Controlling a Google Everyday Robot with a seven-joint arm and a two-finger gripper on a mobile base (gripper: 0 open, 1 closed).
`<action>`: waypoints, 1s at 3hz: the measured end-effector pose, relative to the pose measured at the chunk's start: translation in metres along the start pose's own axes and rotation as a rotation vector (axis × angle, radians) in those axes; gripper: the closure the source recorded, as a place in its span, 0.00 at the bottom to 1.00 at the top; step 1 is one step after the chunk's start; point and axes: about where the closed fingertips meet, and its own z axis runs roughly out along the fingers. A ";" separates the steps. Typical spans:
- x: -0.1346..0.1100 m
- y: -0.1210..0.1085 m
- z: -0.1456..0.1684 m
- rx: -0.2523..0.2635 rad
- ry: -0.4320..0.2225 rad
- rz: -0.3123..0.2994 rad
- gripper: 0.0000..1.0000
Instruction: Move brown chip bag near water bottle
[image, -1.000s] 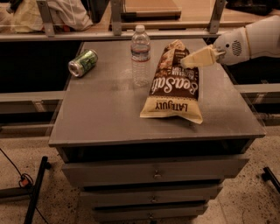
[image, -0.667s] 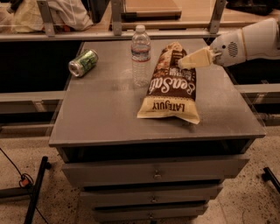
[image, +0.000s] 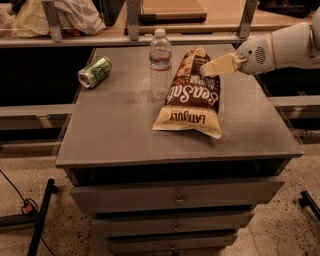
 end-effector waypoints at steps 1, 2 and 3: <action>0.002 -0.008 -0.001 0.016 -0.016 0.033 0.59; 0.001 -0.007 0.002 0.011 -0.013 0.032 0.37; 0.001 -0.006 0.005 0.006 -0.011 0.032 0.13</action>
Offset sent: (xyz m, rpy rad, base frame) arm 0.0045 -0.0044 -0.0030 0.0126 0.0140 -0.0289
